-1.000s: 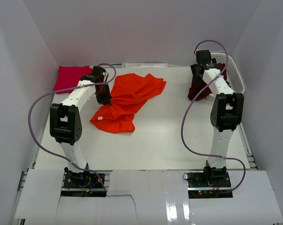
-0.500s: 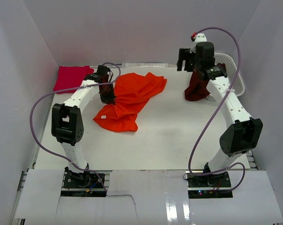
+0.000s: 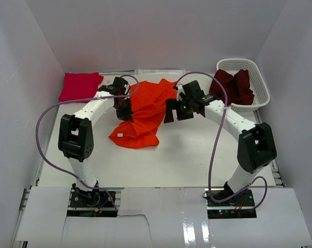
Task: Fold and stack the t-shirts
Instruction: Flatten out the tshirt
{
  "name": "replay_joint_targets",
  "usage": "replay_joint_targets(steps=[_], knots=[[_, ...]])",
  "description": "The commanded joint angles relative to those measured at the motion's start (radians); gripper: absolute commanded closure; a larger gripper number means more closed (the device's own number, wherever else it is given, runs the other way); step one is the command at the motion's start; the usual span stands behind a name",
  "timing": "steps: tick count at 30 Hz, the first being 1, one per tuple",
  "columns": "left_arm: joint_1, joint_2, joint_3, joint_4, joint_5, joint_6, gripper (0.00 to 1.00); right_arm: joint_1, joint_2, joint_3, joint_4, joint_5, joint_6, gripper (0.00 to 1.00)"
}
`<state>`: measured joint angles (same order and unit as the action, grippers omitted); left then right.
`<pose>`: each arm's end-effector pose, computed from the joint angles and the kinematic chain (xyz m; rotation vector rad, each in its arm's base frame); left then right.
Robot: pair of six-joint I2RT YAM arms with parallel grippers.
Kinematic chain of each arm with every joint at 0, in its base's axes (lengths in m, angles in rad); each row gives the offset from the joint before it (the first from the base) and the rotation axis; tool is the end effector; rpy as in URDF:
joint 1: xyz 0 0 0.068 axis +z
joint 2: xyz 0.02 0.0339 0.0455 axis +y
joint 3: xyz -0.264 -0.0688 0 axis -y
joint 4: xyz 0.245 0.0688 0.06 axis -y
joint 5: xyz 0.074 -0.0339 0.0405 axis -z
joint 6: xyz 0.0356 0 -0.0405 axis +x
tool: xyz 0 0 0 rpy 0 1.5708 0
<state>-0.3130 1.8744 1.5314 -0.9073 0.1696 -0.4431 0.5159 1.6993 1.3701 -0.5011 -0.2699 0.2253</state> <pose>0.3637 -0.1240 0.2360 -0.1477 2.8759 -0.3993 0.3242 0.1948 0.2729 -0.4856 2.4211 0.6587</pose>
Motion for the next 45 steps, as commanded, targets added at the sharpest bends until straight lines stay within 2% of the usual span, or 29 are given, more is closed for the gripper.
replay_joint_targets(steps=[1, 5, 9, 15, 19, 21, 22, 23, 24, 27, 31, 38, 39, 41, 45], knots=[[-0.046, -0.099, -0.136, 0.031, 0.048, -0.054, 1.00, 0.010, -0.131, -0.162, 0.068, -0.133, 0.135, 0.08], [-0.058, -0.132, -0.250, 0.091, 0.087, -0.098, 1.00, 0.038, -0.210, -0.301, 0.202, -0.205, 0.241, 0.07], [-0.078, -0.138, -0.330, 0.116, 0.107, -0.114, 1.00, 0.052, -0.224, -0.423, 0.321, -0.181, 0.338, 0.07], [-0.121, -0.127, -0.366, 0.116, 0.122, -0.131, 1.00, 0.064, -0.139, -0.395, 0.383, -0.065, 0.342, 0.09], [-0.143, -0.132, -0.378, 0.117, 0.136, -0.141, 1.00, 0.070, -0.025, -0.356, 0.423, -0.086, 0.368, 0.18], [-0.153, -0.142, -0.386, 0.123, 0.142, -0.141, 0.95, 0.076, 0.012, -0.344, 0.443, -0.091, 0.373, 0.20], [-0.156, -0.149, -0.386, 0.127, 0.137, -0.140, 0.88, 0.084, 0.040, -0.327, 0.441, -0.075, 0.373, 0.25], [-0.159, -0.167, -0.389, 0.127, 0.134, -0.138, 0.74, 0.087, 0.052, -0.322, 0.437, -0.065, 0.370, 0.26], [-0.159, -0.178, -0.390, 0.128, 0.130, -0.132, 0.66, 0.093, 0.062, -0.318, 0.434, -0.052, 0.368, 0.27], [-0.159, -0.199, -0.393, 0.130, 0.122, -0.126, 0.53, 0.095, 0.083, -0.316, 0.440, -0.017, 0.362, 0.30], [-0.159, -0.192, -0.392, 0.122, 0.123, -0.124, 0.51, 0.095, 0.092, -0.318, 0.447, 0.020, 0.358, 0.47], [-0.159, -0.185, -0.379, 0.111, 0.108, -0.118, 0.51, 0.096, 0.080, -0.325, 0.443, 0.093, 0.348, 0.50], [-0.159, -0.185, -0.378, 0.111, 0.108, -0.118, 0.51, 0.095, 0.079, -0.332, 0.452, 0.100, 0.348, 0.54], [-0.159, -0.184, -0.372, 0.107, 0.107, -0.115, 0.51, 0.095, 0.089, -0.342, 0.475, 0.109, 0.347, 0.80], [-0.161, -0.182, -0.359, 0.096, 0.100, -0.112, 0.51, 0.095, 0.105, -0.347, 0.518, 0.081, 0.344, 0.85]])
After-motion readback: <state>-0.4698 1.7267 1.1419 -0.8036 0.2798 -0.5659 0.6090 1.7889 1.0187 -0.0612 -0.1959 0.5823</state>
